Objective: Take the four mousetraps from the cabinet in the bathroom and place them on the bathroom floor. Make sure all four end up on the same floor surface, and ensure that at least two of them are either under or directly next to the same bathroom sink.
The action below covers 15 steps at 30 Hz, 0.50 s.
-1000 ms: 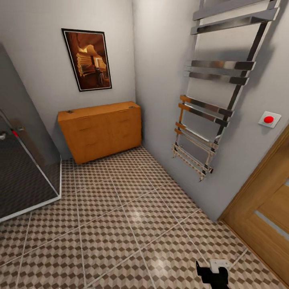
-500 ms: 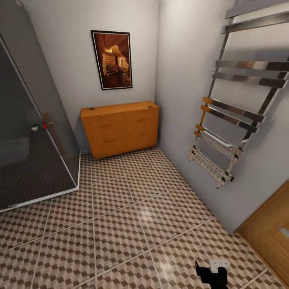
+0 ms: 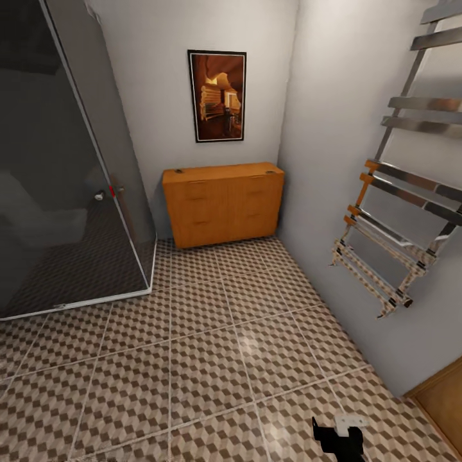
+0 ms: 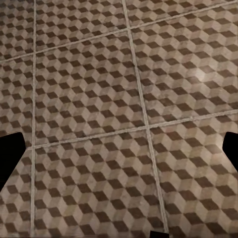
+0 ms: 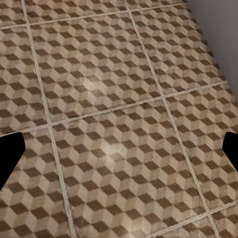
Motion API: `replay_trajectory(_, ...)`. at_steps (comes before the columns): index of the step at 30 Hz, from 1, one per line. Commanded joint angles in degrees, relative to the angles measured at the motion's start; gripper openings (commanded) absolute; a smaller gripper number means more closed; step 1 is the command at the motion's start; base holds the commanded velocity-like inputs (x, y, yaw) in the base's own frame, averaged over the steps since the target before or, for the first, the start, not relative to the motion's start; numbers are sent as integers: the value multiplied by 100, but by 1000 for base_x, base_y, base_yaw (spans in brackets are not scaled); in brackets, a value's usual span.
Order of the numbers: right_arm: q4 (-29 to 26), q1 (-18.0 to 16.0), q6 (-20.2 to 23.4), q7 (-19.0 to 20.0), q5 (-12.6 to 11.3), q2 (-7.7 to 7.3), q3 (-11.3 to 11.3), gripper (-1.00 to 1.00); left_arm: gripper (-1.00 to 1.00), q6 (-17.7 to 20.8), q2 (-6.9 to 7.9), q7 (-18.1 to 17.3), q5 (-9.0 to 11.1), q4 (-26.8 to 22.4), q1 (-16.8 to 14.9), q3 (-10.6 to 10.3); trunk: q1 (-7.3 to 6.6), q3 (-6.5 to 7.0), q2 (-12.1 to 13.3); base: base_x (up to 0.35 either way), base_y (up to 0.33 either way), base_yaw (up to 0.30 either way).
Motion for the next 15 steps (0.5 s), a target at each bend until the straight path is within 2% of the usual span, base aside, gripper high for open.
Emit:
replay_trajectory(1, 2, -2, -17, -9, -53, -1, 52, 100, 100, -29, -4, 14, 33, 23, -11, -49, 3, -11, -11, 0, 0, 276)
replay_trajectory(7, 2, -1, -17, -5, -53, -5, 52, 100, 100, -29, -4, 14, 33, 23, -11, -49, 3, -11, -11, 0, 0, 158)
replay_trajectory(15, 2, -1, -17, -2, -53, -3, 54, 100, 100, -29, -4, 16, 33, 23, -11, -49, 3, -11, -11, 4, 0, 28)
